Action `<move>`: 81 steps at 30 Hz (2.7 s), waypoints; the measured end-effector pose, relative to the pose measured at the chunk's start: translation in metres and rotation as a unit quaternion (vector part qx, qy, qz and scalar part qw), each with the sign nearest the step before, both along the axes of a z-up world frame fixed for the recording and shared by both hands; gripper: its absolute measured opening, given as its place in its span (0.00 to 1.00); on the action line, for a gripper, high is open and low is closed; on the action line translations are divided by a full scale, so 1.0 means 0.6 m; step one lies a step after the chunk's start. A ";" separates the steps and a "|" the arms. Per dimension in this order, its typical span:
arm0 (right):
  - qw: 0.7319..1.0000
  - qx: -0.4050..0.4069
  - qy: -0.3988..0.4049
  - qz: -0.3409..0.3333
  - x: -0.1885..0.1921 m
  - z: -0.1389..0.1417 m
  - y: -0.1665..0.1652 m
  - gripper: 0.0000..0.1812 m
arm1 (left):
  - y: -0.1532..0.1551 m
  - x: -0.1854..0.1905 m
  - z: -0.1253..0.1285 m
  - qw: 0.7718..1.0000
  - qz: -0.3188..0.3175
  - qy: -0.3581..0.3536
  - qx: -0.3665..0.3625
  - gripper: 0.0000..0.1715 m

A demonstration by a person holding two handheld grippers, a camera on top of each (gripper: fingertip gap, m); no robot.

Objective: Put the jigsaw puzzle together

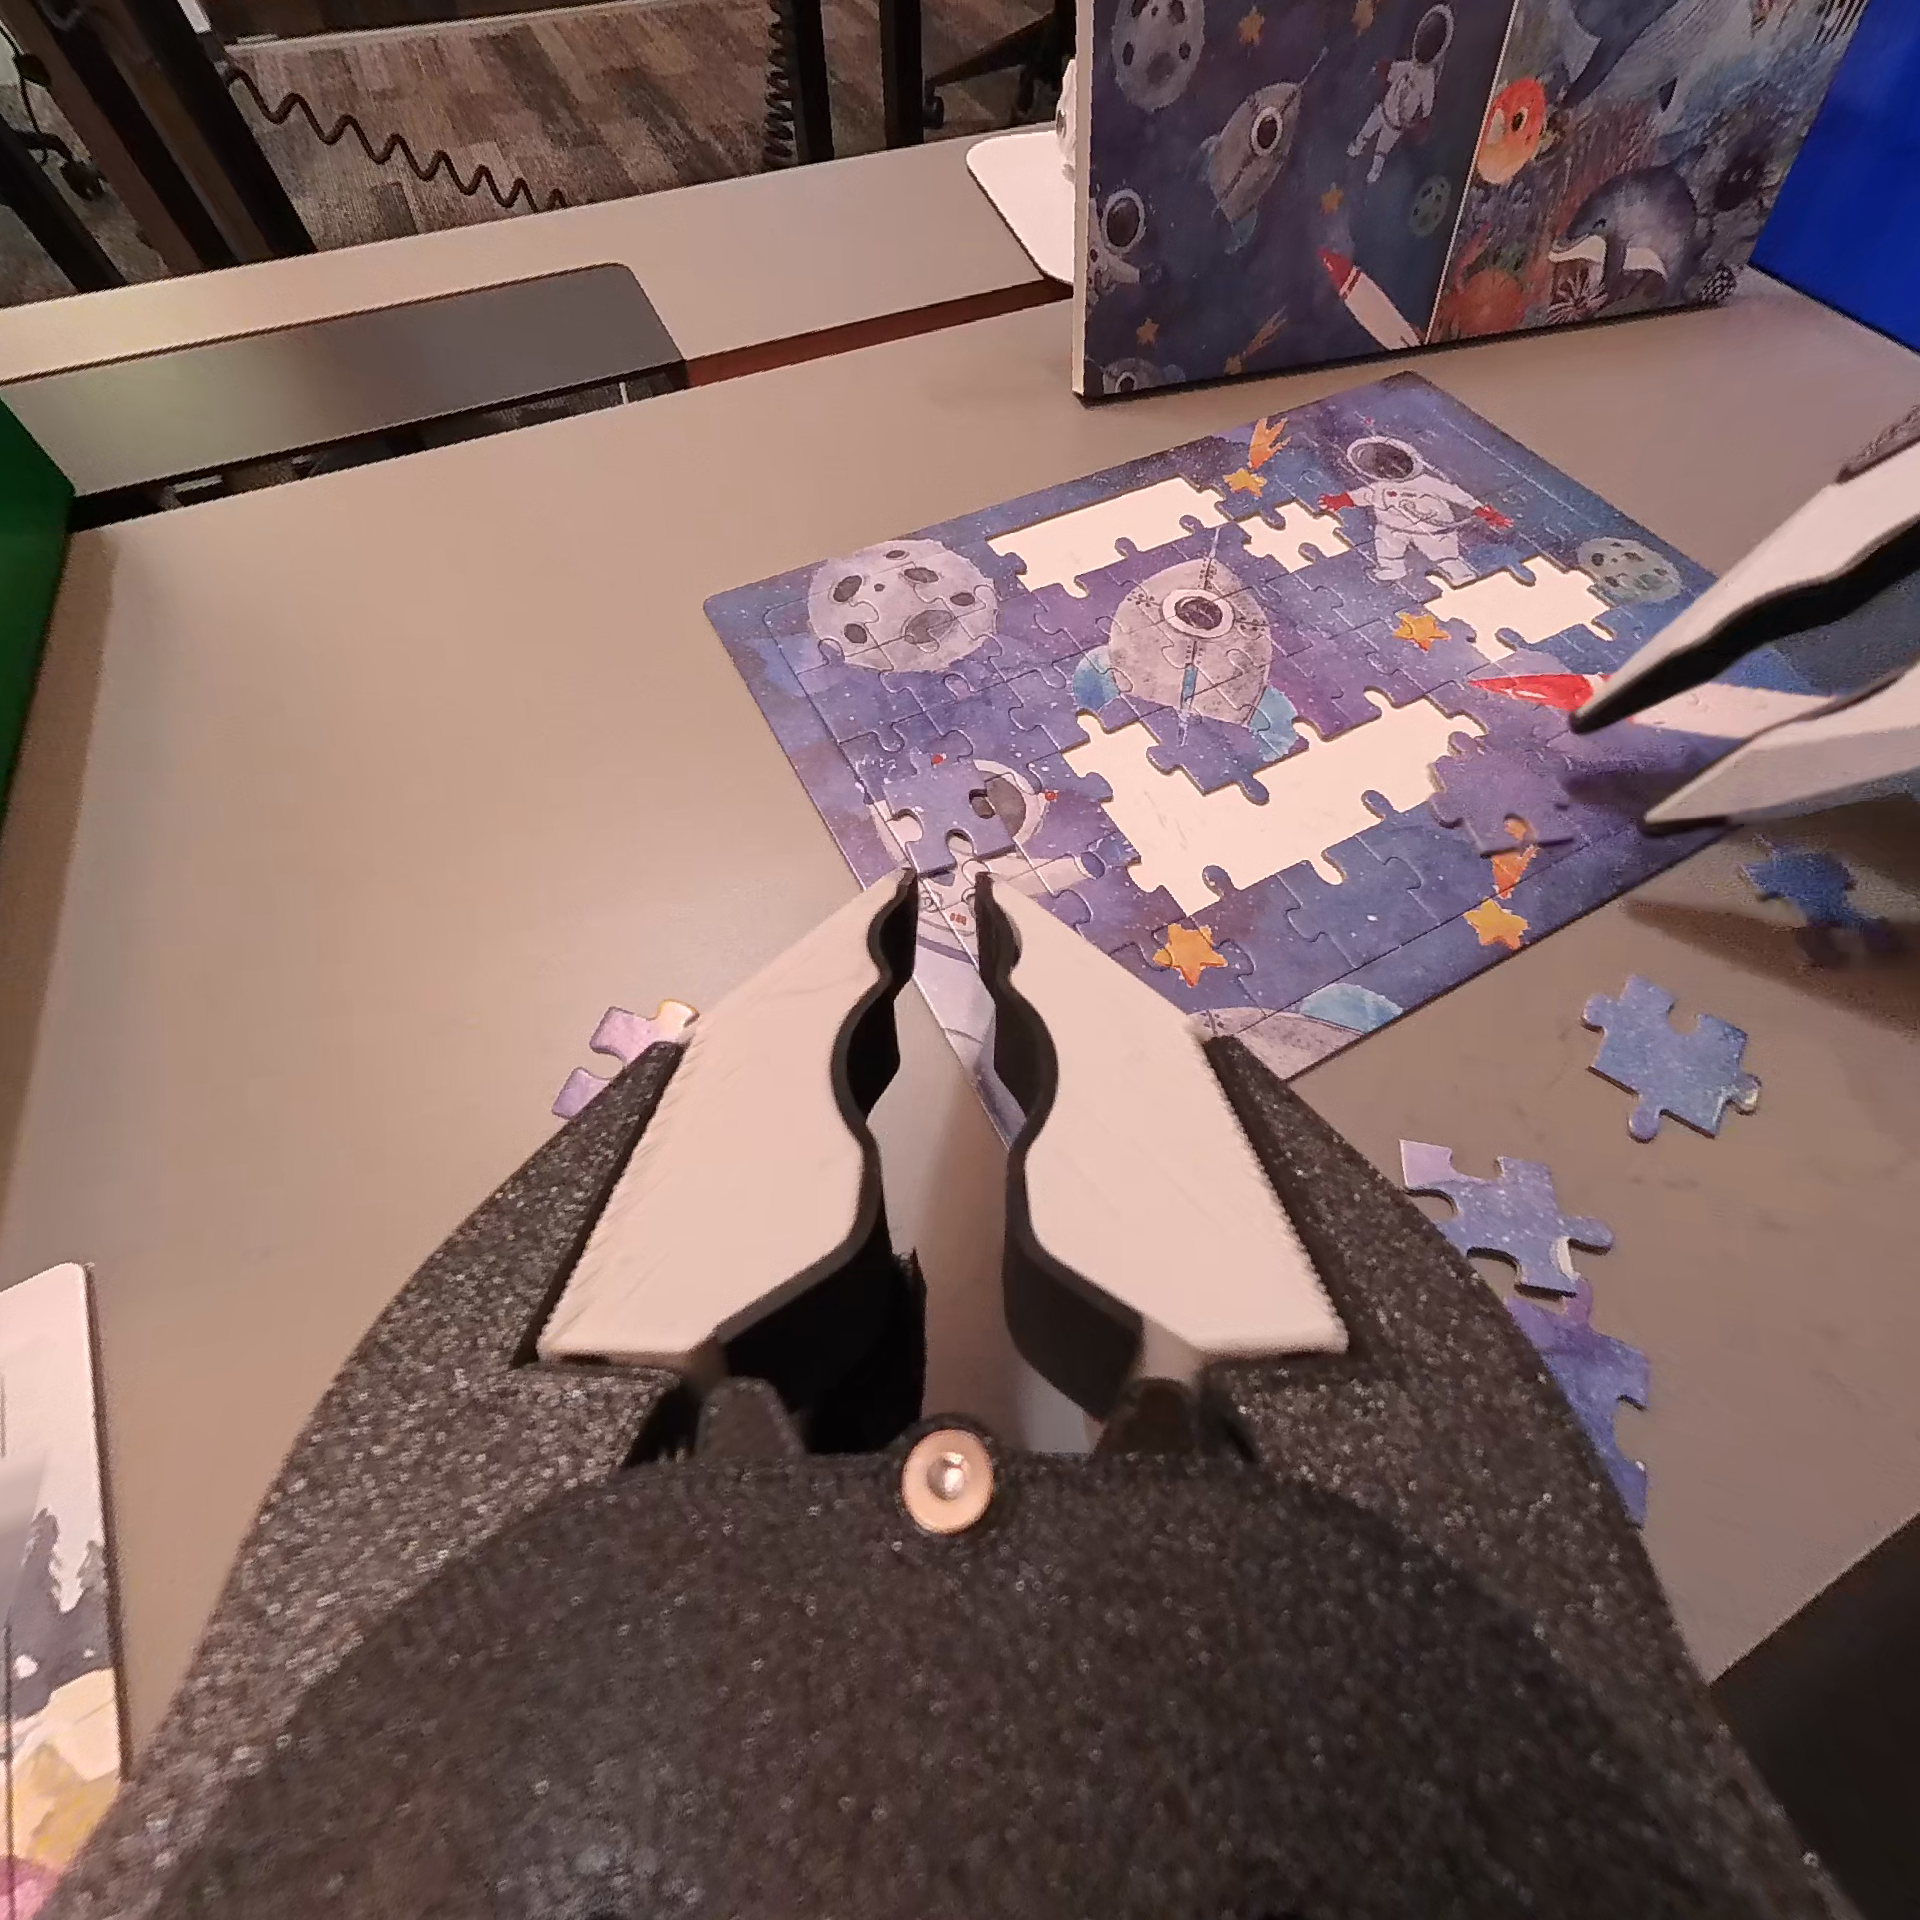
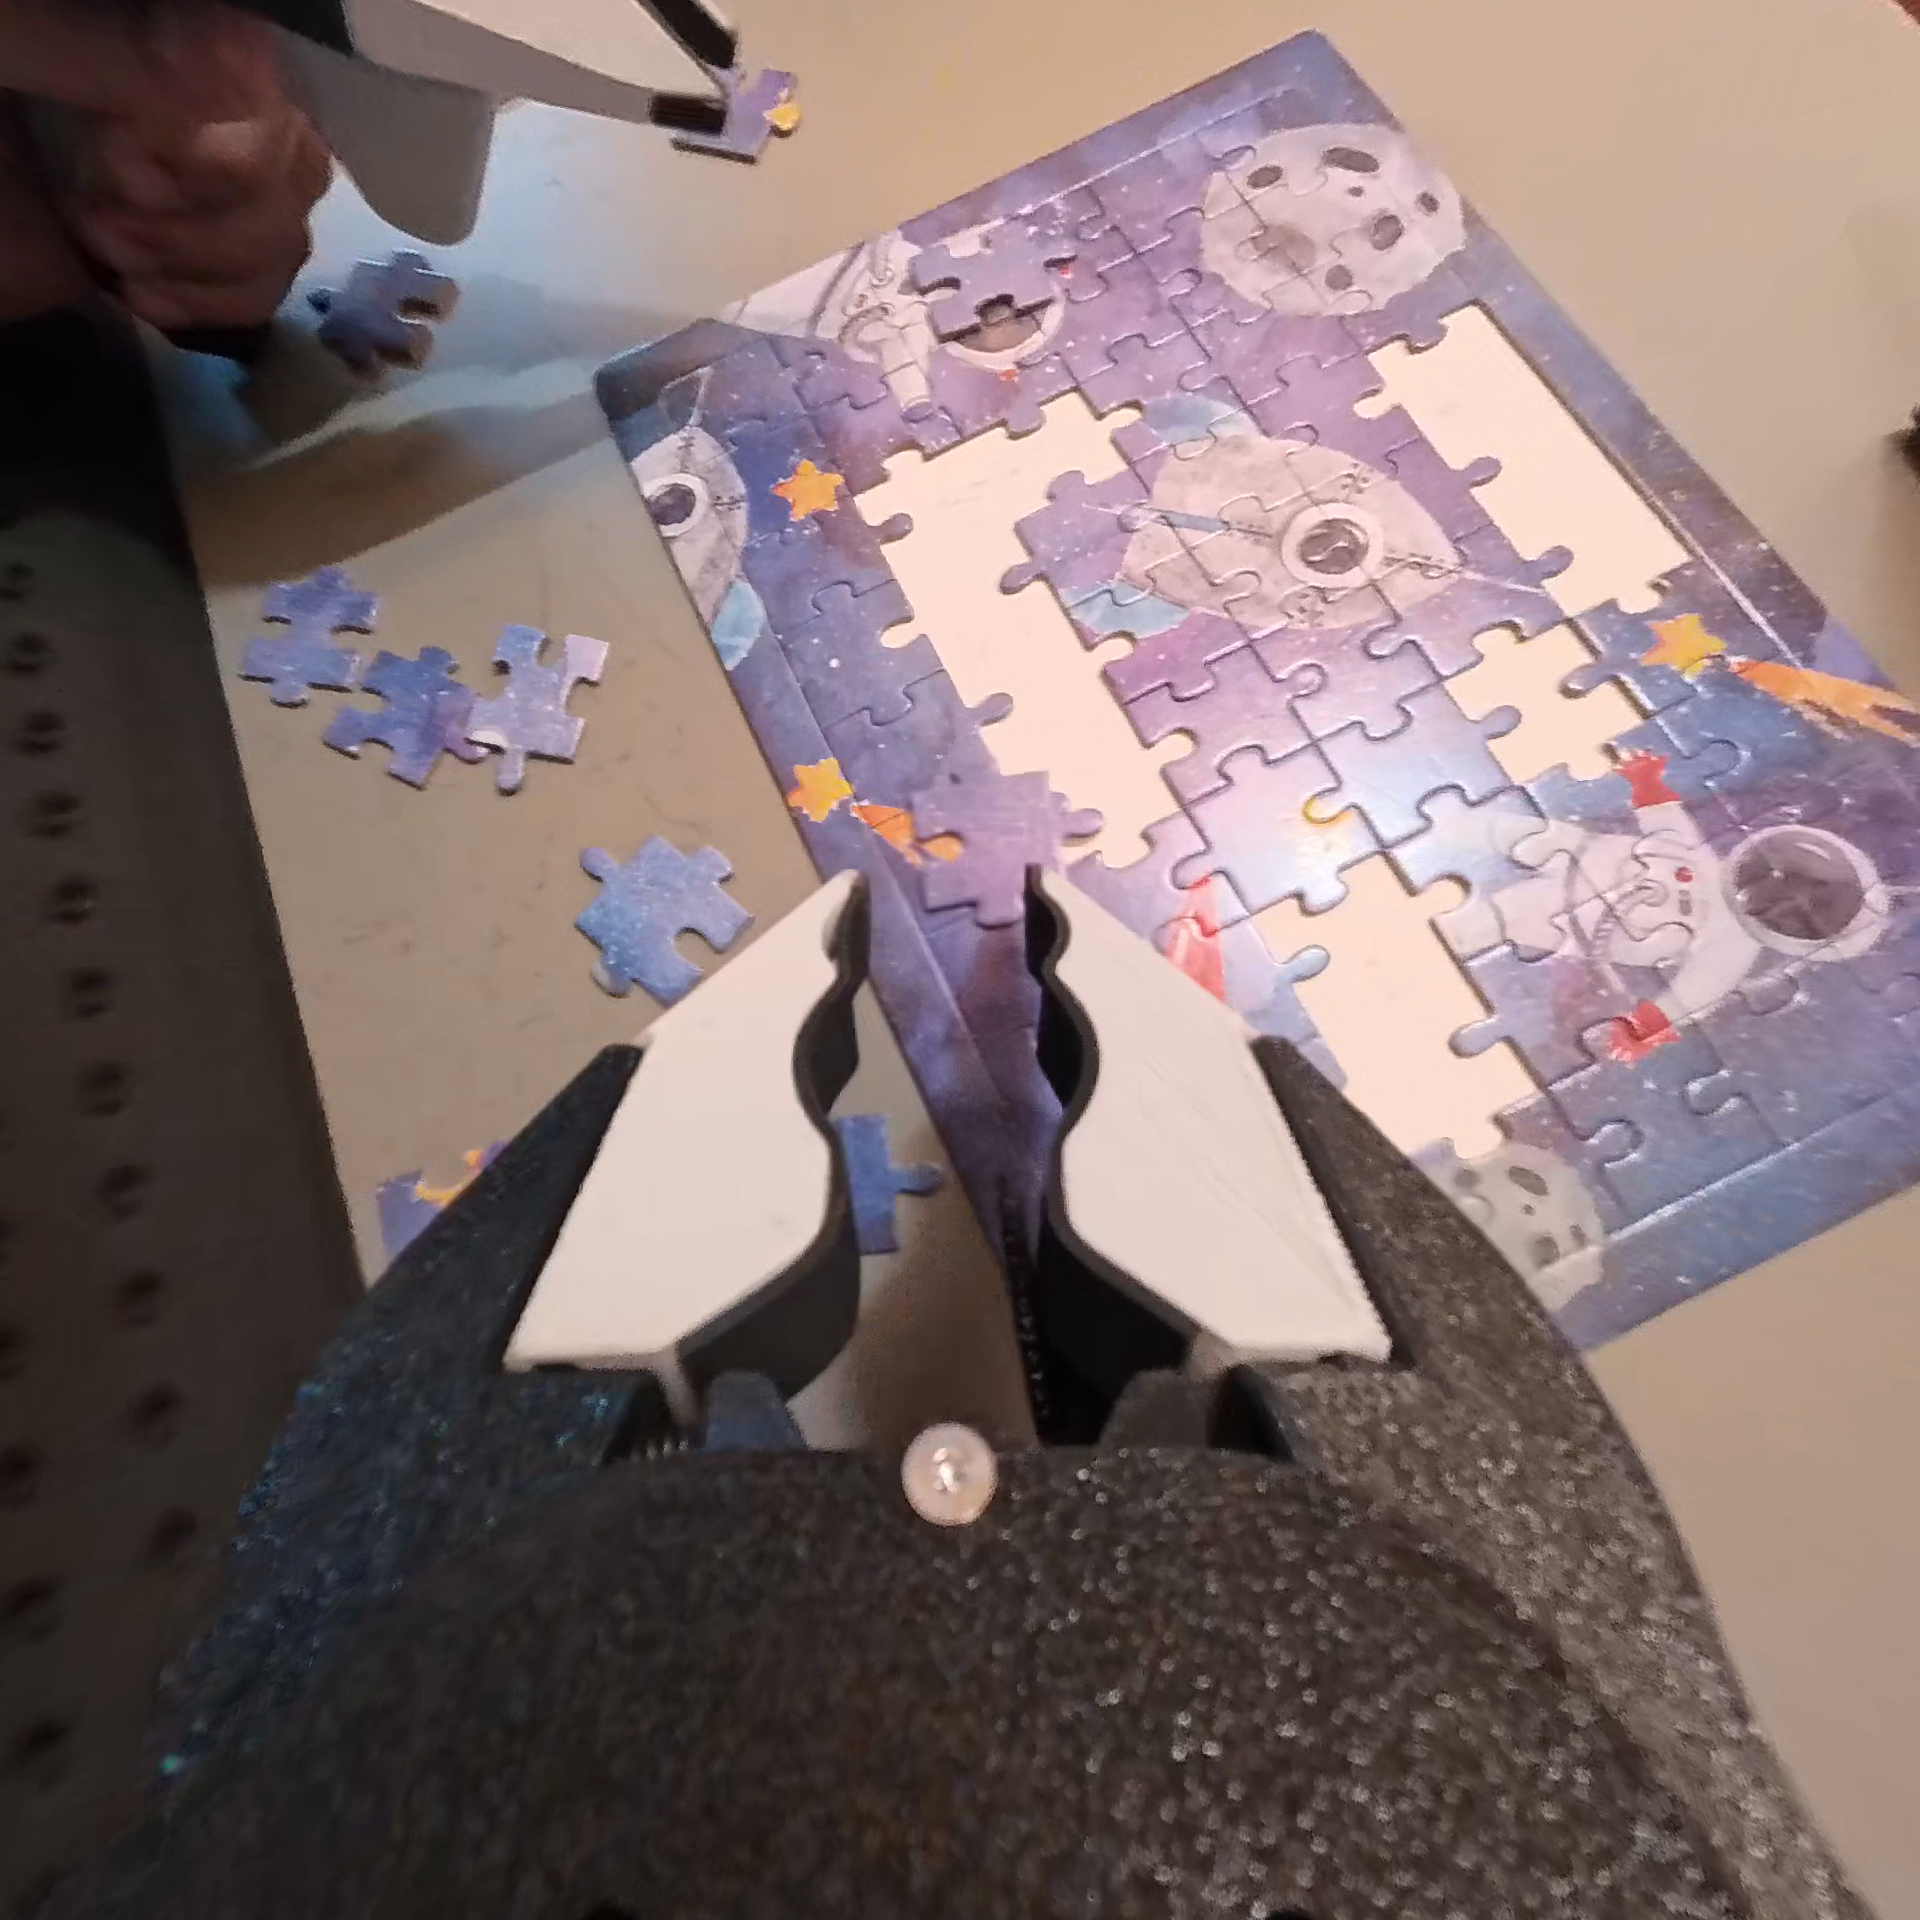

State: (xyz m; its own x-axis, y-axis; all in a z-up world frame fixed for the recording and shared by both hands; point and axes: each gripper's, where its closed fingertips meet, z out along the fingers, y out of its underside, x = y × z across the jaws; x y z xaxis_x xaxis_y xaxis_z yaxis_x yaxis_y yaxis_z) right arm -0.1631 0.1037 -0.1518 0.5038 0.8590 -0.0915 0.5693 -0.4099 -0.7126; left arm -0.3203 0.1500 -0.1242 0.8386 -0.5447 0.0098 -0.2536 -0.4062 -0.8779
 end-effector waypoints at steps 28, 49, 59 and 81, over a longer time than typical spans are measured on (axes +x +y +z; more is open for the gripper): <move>0.982 0.033 -0.099 0.155 0.001 -0.021 0.061 0.16 | -0.007 0.007 0.003 1.000 -0.012 -0.021 -0.008 0.06; 0.983 0.056 -0.096 0.146 -0.013 -0.029 0.072 0.00 | -0.008 0.008 -0.001 1.000 -0.015 -0.017 -0.011 0.06; 0.991 0.044 -0.038 0.119 -0.003 0.015 0.086 0.00 | -0.008 0.009 -0.001 1.000 -0.016 -0.020 -0.012 0.06; 0.994 0.071 -0.073 0.037 0.025 0.026 0.055 0.00 | 0.010 -0.020 0.019 0.998 0.027 0.028 0.057 0.06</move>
